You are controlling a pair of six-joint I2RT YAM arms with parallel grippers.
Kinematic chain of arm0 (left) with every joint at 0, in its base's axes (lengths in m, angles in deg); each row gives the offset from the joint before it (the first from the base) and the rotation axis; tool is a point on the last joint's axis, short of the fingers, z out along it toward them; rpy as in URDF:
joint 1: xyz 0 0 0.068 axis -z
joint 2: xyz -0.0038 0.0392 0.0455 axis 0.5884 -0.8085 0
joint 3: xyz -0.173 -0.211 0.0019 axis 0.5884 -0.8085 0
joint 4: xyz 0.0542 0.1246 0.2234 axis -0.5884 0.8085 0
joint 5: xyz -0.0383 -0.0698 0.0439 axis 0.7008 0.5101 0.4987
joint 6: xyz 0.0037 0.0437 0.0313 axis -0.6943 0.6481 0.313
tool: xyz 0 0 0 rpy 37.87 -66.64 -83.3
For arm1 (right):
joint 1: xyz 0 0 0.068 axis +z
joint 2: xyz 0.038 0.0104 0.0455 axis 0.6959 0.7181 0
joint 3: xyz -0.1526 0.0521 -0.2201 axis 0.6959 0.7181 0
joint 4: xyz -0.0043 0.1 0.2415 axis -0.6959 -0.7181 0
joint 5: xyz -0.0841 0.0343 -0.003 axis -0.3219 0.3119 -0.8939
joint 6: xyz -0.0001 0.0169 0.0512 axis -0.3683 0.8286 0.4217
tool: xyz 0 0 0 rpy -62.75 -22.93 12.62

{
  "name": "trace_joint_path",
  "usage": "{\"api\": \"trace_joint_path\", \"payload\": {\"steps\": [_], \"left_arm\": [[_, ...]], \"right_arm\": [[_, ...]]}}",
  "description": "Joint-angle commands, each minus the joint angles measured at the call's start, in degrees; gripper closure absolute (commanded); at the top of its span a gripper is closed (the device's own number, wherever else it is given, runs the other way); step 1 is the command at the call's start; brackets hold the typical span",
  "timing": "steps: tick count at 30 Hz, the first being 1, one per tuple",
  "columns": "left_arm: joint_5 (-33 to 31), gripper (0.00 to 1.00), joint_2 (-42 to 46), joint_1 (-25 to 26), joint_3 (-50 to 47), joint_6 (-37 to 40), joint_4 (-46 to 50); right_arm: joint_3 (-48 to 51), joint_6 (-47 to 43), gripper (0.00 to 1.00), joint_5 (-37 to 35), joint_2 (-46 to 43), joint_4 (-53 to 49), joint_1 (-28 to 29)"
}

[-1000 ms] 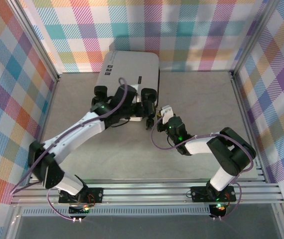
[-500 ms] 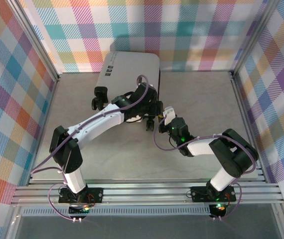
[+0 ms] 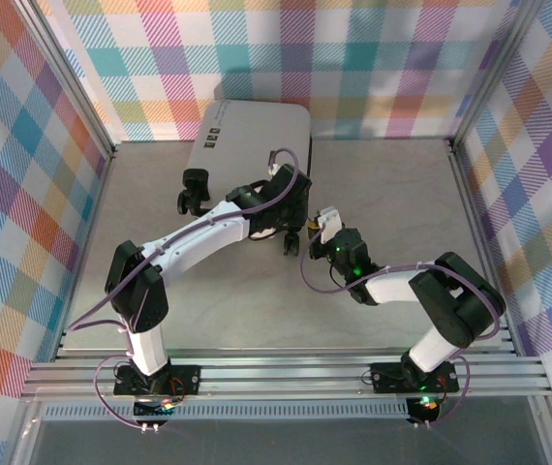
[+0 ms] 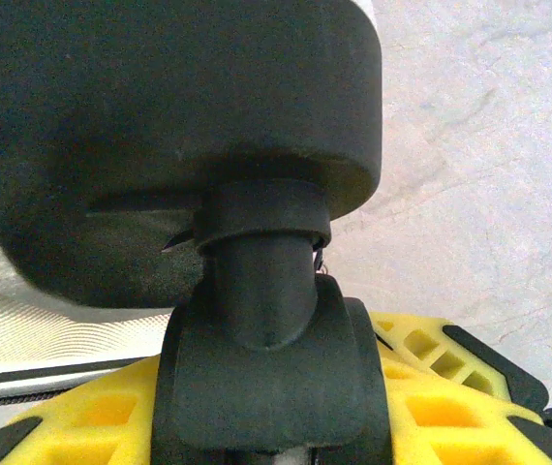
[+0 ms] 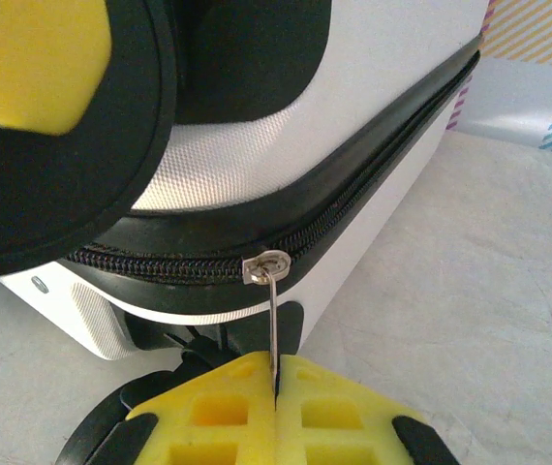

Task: Pack the luggage

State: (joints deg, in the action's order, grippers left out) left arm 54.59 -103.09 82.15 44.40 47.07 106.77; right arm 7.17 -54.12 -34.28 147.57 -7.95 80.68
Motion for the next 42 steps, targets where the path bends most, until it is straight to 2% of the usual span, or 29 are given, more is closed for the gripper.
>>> {"api": "trace_joint_path", "payload": {"steps": [1,9,13,19,26,32,35,38,42], "left_arm": [[-1.06,0.78,2.72,0.56,-3.62,2.50,2.65],[2.87,0.81,10.63,1.20,-12.42,6.27,1.73],[2.55,0.82,13.96,1.49,-15.86,7.19,3.47],[5.57,0.83,22.41,1.96,-23.25,7.48,2.35],[4.19,0.84,30.79,5.00,-29.04,6.13,4.93],[1.59,0.85,38.20,6.54,-32.92,4.74,7.78],[1.85,0.85,43.01,6.67,-35.73,3.90,7.39],[0.14,0.85,46.02,6.72,-37.20,3.49,8.31],[-4.27,0.83,47.26,6.64,-37.73,2.40,9.38]], "right_arm": [[0.57,0.61,1.00,-0.20,-2.25,0.90,-0.97],[-1.16,1.27,1.00,-0.20,-2.60,-2.78,-4.39],[-2.24,1.05,1.00,-0.12,-3.21,-4.23,-5.09],[-6.36,1.12,1.00,1.62,-0.52,-7.29,-7.80],[-14.47,2.14,1.00,3.49,6.75,-10.24,-12.27],[-25.94,3.01,1.00,5.43,15.49,-15.59,-19.43],[-31.16,5.26,1.00,9.36,18.61,-18.58,-22.65],[-33.16,5.08,1.00,9.89,18.70,-20.07,-22.61],[-30.09,4.98,1.00,10.40,15.21,-19.87,-22.18]]}}
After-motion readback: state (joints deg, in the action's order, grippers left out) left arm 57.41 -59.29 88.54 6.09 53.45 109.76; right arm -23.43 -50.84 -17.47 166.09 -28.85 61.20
